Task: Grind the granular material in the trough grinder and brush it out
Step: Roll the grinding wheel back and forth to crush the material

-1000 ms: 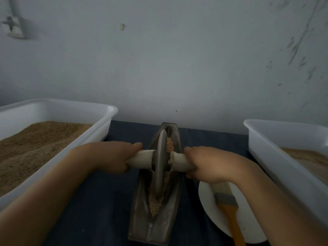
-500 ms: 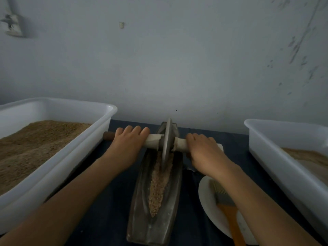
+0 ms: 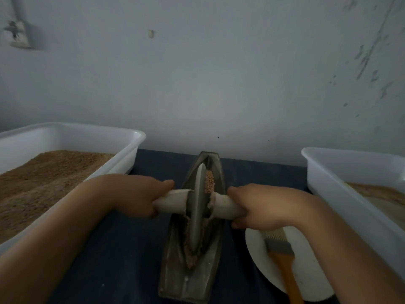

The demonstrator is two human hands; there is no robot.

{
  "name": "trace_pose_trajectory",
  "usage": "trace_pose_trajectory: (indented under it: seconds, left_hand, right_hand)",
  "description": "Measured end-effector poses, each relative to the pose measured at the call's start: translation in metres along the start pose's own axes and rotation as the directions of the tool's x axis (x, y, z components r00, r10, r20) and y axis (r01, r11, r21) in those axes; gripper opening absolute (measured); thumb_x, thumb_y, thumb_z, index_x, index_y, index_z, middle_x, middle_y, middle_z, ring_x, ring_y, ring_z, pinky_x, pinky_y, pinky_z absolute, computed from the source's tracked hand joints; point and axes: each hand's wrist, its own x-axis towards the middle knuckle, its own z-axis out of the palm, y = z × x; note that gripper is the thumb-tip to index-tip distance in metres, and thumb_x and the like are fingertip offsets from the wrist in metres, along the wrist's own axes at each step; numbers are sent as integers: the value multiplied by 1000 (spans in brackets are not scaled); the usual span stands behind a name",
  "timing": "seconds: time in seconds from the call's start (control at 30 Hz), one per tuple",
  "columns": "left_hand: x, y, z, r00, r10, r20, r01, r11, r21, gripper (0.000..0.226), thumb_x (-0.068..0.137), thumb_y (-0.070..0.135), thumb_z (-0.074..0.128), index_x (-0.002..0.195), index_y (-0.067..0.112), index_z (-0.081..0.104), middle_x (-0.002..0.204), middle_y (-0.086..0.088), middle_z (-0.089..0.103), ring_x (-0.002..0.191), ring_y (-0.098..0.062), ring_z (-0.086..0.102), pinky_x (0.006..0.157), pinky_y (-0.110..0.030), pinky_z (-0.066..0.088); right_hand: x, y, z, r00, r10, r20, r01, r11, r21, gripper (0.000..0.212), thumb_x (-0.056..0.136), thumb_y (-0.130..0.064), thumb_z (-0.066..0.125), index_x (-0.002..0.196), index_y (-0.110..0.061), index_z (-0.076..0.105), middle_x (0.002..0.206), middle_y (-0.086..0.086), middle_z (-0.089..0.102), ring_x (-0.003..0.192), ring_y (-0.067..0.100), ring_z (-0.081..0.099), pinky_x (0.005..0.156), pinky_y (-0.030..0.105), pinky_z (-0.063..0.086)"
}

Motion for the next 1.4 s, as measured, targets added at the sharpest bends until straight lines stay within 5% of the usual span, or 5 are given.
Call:
trace_pose_trajectory:
  seconds: [0.17,0.4,0.6,1.03,1.4]
  left_hand:
    - [32,-4,9,960,-65,-271,104,986,132,34,92,22,53,119,23,32,118,-1,48,107,-19,49,93,-36,39]
    - [75,-12,31,673,-18,-740,233,954,189,44,85,17,57,121,25,34,117,3,43,107,-18,43,93,-34,31]
    - [64,-11,29,729,-31,-683,197,966,166,41,88,22,56,123,26,33,119,4,46,110,-17,46,96,-34,33]
    - [-10,7,-2,999,-21,25,19,998,54,34,92,23,56,115,28,33,99,8,49,92,-10,51,81,-23,40]
    - [59,-14,25,810,-26,-585,188,958,218,38,91,23,52,124,22,33,122,0,45,112,-21,46,94,-38,35]
  right_hand:
    - [27,14,14,976,90,-200,-94,996,-8,25,92,-21,54,113,-12,43,111,5,53,88,15,46,67,27,34]
    - [55,32,34,818,72,-571,-193,969,-155,30,84,-15,56,111,-14,43,109,5,50,98,23,46,71,32,24]
    - [48,28,32,868,59,-494,-163,972,-170,25,90,-17,52,113,-13,43,111,5,51,99,22,47,71,30,24]
    - [-8,-5,3,1000,6,4,-6,1000,-23,31,93,-29,55,115,-12,43,113,6,52,91,15,47,70,27,38]
    - [45,29,28,892,68,-448,-140,982,-130,26,90,-19,54,113,-13,43,112,6,52,100,23,49,71,31,27]
